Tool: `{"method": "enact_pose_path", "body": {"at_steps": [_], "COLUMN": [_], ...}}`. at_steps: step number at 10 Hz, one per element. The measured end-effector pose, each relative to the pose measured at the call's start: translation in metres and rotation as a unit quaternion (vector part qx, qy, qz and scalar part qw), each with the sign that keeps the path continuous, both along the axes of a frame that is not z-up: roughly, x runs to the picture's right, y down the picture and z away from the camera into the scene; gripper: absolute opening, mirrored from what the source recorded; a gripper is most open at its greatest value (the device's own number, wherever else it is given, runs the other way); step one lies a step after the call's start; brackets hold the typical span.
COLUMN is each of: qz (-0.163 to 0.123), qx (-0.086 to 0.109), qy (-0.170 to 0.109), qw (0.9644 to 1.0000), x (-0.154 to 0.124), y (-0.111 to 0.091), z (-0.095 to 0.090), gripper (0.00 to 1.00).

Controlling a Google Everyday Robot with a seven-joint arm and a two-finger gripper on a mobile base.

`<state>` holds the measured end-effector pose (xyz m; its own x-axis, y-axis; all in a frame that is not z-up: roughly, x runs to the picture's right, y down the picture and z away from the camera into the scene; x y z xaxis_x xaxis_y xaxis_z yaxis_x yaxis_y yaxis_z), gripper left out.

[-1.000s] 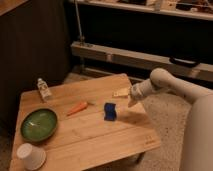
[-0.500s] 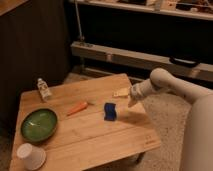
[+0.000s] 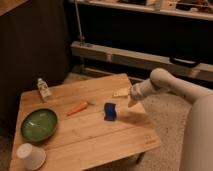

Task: Wipe the white sponge on the table

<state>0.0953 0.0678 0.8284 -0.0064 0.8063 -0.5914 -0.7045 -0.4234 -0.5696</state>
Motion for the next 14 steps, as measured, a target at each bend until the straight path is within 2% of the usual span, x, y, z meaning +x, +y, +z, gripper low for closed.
{"method": "enact_pose_path", "body": {"at_steps": [5,6,7,8,9,10,11,12,14], "qz": [0.000,-0.003,-0.019,-0.042,-0.077,-0.115,-0.129,-0.135,-0.124], "qx": [0.000,0.001,0.001,0.003,0.006,0.009,0.009,0.006,-0.001], "qy": [0.001,0.005,0.021,0.044,0.081,0.127,0.149,0.163,0.156], "qw": [1.0000,1.0000,0.9996,0.9981,0.9937,0.9852,0.9804,0.9774,0.9801], "x": [0.000,0.000,-0.001,-0.007,-0.014,-0.019,-0.018,-0.014,-0.007], "y": [0.000,0.000,0.002,0.001,0.002,0.004,0.006,0.010,0.020], "z": [0.000,0.000,0.002,0.005,0.008,0.014,0.017,0.022,0.033], "gripper": [0.80,0.80,0.80,0.80,0.80,0.80,0.80,0.80,0.80]}}
